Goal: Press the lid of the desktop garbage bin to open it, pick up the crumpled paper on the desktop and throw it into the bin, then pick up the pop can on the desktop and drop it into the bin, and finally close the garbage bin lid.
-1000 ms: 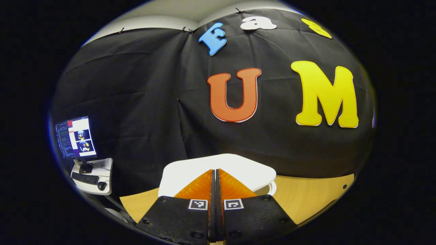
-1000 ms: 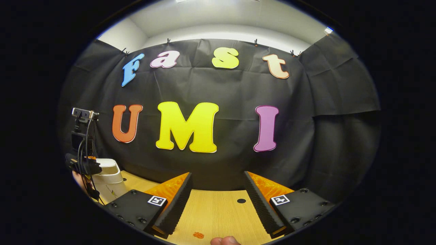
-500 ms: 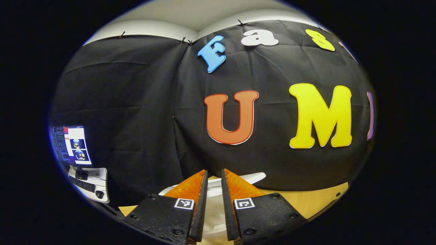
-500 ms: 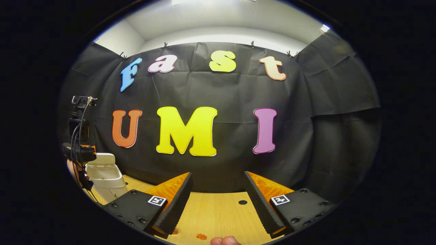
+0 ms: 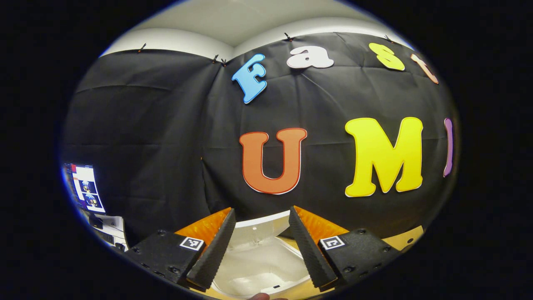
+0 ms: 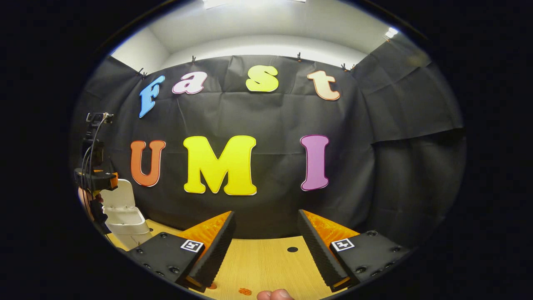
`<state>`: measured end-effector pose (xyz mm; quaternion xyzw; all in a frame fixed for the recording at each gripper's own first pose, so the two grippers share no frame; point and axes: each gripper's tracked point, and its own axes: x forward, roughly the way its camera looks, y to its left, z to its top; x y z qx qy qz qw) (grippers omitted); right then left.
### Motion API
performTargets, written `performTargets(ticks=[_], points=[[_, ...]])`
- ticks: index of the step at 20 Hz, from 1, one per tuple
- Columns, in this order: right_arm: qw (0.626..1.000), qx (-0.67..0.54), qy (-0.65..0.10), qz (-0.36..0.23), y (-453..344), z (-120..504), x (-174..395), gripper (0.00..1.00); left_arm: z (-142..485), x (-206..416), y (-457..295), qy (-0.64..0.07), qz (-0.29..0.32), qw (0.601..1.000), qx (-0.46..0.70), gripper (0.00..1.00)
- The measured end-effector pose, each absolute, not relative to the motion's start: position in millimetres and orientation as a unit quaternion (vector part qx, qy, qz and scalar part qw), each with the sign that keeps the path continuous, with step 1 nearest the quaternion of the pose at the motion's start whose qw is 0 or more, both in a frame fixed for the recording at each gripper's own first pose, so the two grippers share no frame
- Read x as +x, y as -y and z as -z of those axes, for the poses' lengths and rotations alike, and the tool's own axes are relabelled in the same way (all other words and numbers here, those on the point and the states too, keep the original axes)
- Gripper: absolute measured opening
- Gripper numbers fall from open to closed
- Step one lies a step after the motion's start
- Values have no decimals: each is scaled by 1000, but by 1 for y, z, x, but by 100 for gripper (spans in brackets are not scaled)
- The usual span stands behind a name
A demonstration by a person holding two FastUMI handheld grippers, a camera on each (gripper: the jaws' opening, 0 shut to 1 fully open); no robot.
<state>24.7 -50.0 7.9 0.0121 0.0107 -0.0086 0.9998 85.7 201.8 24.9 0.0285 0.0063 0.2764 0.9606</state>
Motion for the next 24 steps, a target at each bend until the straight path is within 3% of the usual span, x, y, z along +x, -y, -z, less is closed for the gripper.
performTargets(ticks=[1,10,16,24], points=[[1000,12,-11,11,51,-8,24,95,-29,86,-197,-1,-270,962,31,90],[999,1,-34,7,65,20,23,95,-28,69,-156,-8,-185,983,0,95],[996,-10,-76,-42,53,73,18,95,-21,41,-114,8,-102,995,12,96],[985,-7,-154,-83,52,146,9,95,-7,0,-80,-9,-77,997,2,95]])
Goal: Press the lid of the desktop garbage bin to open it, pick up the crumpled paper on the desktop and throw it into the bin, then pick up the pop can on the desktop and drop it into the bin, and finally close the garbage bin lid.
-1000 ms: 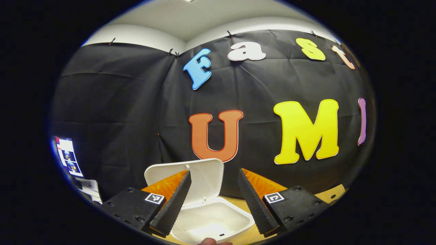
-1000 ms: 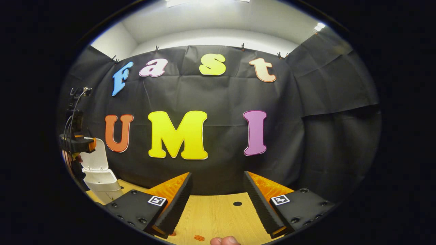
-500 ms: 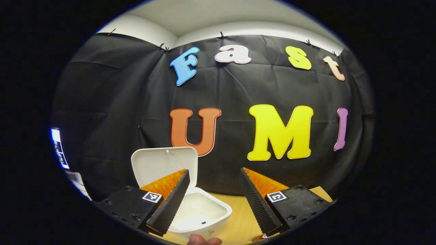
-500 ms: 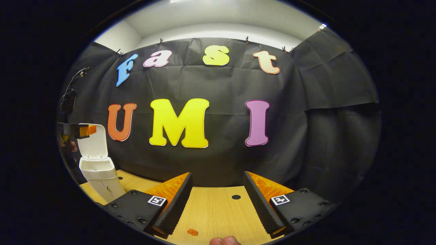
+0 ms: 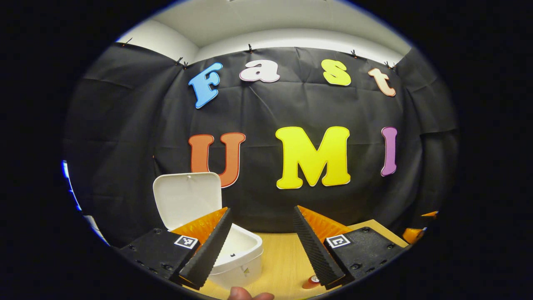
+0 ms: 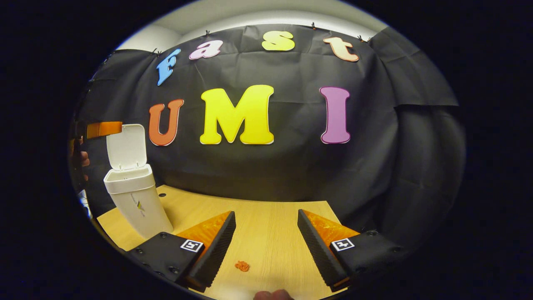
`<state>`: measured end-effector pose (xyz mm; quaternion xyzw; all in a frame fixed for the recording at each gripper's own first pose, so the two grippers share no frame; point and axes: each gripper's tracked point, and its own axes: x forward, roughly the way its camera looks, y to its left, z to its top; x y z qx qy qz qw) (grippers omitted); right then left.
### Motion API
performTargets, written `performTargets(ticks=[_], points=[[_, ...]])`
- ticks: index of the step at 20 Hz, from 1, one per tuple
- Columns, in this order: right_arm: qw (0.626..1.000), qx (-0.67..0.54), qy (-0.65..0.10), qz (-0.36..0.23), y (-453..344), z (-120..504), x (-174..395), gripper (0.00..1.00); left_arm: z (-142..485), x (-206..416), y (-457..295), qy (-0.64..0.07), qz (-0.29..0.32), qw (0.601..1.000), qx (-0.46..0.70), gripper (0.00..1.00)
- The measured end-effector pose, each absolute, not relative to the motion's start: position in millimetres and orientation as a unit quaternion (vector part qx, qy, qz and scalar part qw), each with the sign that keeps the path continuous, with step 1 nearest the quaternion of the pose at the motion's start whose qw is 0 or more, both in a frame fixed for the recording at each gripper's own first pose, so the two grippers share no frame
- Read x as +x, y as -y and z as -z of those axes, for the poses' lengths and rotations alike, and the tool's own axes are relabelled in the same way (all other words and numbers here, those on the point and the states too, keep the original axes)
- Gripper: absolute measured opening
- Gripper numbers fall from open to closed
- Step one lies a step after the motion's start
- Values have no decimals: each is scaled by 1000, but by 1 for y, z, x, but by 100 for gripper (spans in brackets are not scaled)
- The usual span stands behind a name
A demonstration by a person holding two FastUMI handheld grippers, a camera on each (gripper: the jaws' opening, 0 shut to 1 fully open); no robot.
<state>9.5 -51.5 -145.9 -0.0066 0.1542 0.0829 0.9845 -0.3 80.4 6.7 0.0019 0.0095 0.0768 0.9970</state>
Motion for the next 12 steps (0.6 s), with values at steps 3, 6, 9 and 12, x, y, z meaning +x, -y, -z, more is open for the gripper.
performTargets(ticks=[3,6,9,12], points=[[980,-6,-175,-98,49,165,5,95,1,-12,-73,-26,-75,997,-3,95],[973,-5,-198,-116,43,187,2,95,0,-29,-65,-27,-71,997,-8,95],[965,-9,-225,-134,36,212,-1,95,4,-43,-55,-36,-63,997,-15,95],[954,-16,-257,-153,30,245,-1,95,9,-57,-50,-45,-76,996,-19,95]])
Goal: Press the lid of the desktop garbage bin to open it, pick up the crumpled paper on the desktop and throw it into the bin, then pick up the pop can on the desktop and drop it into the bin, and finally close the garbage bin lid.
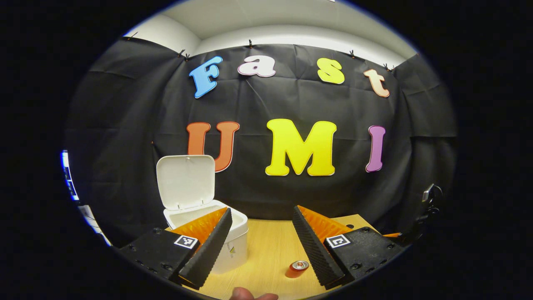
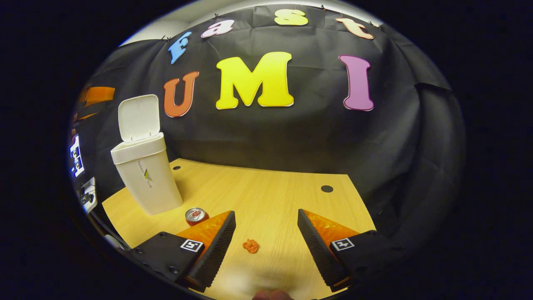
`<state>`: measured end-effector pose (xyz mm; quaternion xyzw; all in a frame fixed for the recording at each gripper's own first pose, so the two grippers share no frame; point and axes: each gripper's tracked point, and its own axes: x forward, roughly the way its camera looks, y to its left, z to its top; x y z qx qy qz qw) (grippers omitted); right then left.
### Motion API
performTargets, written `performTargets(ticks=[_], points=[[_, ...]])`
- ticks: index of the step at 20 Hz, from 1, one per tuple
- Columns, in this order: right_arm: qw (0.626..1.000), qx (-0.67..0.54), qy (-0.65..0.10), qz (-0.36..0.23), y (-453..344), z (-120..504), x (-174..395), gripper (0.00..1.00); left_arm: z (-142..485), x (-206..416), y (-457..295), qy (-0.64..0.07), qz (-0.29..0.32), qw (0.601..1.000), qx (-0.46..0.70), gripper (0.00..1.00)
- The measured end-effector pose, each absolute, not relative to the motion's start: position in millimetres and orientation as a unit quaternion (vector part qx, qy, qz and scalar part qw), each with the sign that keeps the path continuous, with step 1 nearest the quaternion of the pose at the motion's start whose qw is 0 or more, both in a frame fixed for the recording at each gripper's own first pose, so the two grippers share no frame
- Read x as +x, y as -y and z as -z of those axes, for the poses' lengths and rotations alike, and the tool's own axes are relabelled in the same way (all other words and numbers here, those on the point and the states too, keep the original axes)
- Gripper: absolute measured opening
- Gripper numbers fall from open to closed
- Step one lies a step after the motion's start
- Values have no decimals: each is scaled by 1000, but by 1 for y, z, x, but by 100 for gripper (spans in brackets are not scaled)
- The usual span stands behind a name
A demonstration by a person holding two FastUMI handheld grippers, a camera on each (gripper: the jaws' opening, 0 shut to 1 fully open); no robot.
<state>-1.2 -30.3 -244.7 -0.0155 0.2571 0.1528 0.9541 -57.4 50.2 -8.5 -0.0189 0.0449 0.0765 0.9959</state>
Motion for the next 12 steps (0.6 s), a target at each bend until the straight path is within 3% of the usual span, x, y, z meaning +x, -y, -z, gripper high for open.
performTargets(ticks=[4,12], points=[[932,-27,-320,-168,26,302,-6,95,5,-66,-44,-44,-84,995,-21,96],[908,-62,-369,-191,10,364,-6,96,10,-70,-57,-60,-98,993,-16,96]])
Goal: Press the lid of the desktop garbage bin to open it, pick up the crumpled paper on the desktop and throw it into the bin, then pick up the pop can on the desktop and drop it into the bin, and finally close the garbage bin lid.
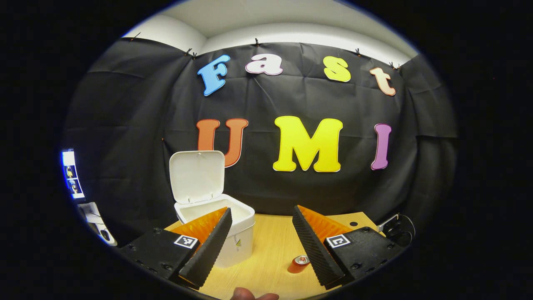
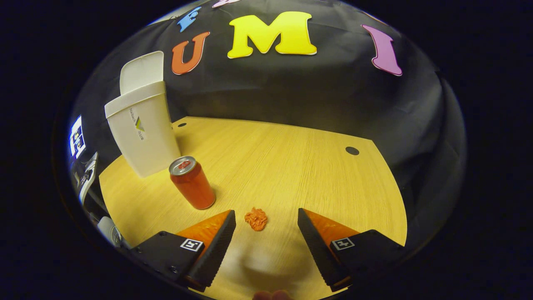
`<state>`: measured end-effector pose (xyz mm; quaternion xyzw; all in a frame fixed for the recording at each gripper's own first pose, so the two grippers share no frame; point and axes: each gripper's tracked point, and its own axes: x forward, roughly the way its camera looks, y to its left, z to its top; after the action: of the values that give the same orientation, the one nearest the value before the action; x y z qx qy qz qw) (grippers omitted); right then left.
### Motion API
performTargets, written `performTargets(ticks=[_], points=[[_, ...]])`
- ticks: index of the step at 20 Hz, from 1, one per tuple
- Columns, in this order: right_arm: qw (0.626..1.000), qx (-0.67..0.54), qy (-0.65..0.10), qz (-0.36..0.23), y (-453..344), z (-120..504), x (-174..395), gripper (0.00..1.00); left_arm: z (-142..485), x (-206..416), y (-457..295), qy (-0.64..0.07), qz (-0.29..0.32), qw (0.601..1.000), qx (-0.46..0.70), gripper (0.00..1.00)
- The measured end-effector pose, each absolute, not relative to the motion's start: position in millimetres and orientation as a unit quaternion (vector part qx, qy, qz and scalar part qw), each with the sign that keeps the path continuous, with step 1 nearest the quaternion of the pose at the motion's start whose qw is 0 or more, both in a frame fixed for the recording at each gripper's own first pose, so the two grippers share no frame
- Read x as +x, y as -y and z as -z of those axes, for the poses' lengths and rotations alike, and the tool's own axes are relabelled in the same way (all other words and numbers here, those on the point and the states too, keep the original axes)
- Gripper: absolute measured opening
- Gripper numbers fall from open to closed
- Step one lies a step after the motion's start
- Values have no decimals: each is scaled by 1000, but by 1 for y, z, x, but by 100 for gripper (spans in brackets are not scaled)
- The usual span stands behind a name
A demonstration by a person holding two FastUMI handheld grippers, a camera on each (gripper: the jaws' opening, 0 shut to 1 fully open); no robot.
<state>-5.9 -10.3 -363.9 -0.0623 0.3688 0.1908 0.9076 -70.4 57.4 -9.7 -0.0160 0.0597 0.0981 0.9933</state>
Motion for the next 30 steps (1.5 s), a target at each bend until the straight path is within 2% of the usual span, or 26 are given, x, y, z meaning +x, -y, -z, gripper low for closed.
performTargets(ticks=[8,20,26,28,29,30], points=[[881,-94,-408,-221,-6,411,0,94,15,-72,-66,-69,-115,991,-7,96],[857,-85,-447,-242,-21,442,6,96,22,-88,-86,-82,-159,984,3,95],[858,-88,-449,-234,-20,444,15,70,30,-94,-94,-90,-174,981,-1,96],[860,-83,-451,-226,-18,444,16,53,34,-94,-98,-96,-180,979,0,96],[859,-77,-454,-223,-19,444,16,39,36,-94,-100,-98,-182,978,1,96],[859,-73,-456,-222,-20,444,15,29,37,-94,-101,-100,-184,978,0,96]])
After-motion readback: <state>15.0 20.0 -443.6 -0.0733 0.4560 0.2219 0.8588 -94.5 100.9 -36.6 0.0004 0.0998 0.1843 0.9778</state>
